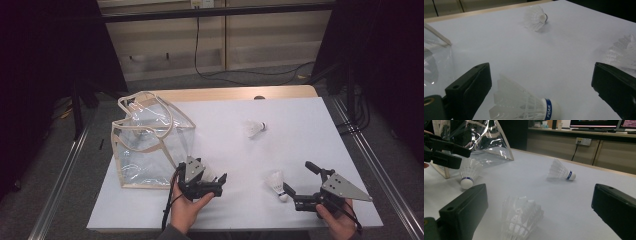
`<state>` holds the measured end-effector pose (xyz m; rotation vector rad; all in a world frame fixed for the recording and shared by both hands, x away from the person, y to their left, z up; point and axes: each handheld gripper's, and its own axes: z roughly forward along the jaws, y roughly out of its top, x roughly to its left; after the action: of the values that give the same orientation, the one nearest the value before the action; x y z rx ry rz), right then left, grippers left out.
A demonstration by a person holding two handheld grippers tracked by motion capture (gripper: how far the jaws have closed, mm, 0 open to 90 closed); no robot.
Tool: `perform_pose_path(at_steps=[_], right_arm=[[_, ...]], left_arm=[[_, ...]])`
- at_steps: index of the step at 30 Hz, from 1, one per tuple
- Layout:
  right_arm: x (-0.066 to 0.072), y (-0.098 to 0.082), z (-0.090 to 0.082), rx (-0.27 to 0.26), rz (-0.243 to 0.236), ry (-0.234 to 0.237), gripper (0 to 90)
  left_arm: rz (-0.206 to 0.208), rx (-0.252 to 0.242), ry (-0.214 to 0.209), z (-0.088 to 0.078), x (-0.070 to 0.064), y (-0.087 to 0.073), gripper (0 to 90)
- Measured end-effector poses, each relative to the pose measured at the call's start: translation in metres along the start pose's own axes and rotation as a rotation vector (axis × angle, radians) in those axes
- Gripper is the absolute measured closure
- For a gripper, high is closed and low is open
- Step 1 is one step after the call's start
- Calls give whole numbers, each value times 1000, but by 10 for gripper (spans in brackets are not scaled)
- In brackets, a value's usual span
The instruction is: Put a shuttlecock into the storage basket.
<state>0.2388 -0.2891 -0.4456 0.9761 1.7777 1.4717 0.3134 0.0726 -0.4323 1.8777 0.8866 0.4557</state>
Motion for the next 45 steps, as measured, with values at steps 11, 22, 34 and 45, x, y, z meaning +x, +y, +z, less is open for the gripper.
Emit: perform_pose_path(at_steps=[11, 22, 34, 45], right_arm=[[0, 0, 0, -3, 2, 1, 3], [0, 1, 0, -5, 0, 3, 3], [0, 1, 0, -6, 0, 4, 3], [0, 1, -1, -10, -6, 2, 3]], left_arm=[[-23, 34, -57, -1, 1, -3, 43], [-43, 34, -95, -5, 2, -2, 78], [-26, 61, -146, -5, -5, -4, 197], [38, 95, -170, -6, -8, -3, 353]])
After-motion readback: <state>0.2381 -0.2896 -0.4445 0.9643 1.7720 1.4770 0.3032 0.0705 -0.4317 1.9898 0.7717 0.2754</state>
